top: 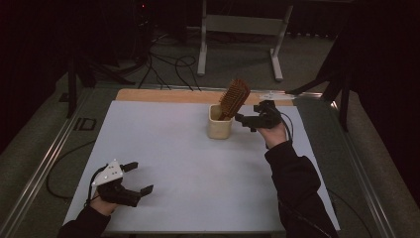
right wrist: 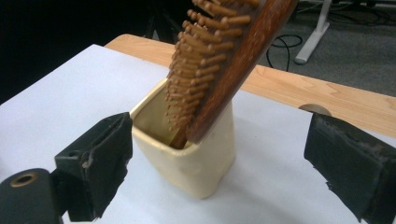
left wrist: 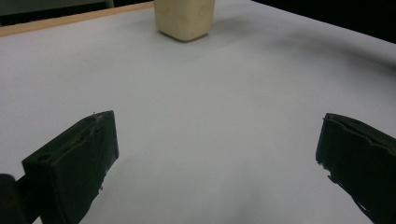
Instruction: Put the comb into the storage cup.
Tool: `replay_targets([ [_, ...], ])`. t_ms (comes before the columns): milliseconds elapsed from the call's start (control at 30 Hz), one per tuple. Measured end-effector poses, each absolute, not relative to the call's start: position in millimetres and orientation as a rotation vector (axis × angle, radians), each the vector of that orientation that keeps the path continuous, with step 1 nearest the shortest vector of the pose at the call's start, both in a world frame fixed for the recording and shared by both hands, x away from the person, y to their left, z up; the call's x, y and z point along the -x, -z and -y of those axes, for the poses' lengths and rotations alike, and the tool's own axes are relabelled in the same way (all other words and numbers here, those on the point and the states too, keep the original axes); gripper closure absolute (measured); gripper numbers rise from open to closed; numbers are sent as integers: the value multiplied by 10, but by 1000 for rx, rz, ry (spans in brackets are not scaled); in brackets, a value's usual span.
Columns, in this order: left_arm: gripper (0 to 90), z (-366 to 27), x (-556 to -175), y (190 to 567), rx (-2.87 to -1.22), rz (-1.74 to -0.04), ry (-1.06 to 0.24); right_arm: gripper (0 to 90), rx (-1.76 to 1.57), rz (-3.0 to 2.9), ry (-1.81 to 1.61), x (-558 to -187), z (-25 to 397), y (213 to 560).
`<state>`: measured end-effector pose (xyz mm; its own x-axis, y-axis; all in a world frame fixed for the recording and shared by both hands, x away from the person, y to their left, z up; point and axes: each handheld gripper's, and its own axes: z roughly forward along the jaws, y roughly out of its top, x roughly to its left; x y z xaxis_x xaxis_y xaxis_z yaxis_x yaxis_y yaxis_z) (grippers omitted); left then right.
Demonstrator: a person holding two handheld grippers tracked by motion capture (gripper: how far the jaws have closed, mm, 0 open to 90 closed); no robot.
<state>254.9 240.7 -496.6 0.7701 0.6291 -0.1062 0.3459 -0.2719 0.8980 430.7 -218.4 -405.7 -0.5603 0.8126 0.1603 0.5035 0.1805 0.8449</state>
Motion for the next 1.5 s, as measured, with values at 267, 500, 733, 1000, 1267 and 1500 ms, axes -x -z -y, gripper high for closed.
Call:
replay_targets([
  [267, 0, -2408, -2544, 4960, -1884, -742, -329, 79, -1206, -2182, -1311, -4125, 2216, 4239],
  [500, 0, -2409, -2544, 4955, -1885, -739, -332, 79, -1186, -2200, -1319, -3981, 2270, 4357],
  [733, 0, -2408, -2532, 4942, -1877, -735, -340, 79, -1179, -2205, -1330, -3777, 2368, 4497],
  [1000, 0, -2400, -2535, 4952, -1884, -733, -333, 80, -1169, -2206, -1346, -3564, 2492, 4669],
  [1267, 0, -2409, -2531, 4945, -1878, -733, -331, 81, -1145, -2210, -1333, -3319, 2517, 4771],
  [1500, 0, -2414, -2530, 4942, -1879, -731, -333, 83, -1138, -2209, -1326, -3111, 2581, 4838],
])
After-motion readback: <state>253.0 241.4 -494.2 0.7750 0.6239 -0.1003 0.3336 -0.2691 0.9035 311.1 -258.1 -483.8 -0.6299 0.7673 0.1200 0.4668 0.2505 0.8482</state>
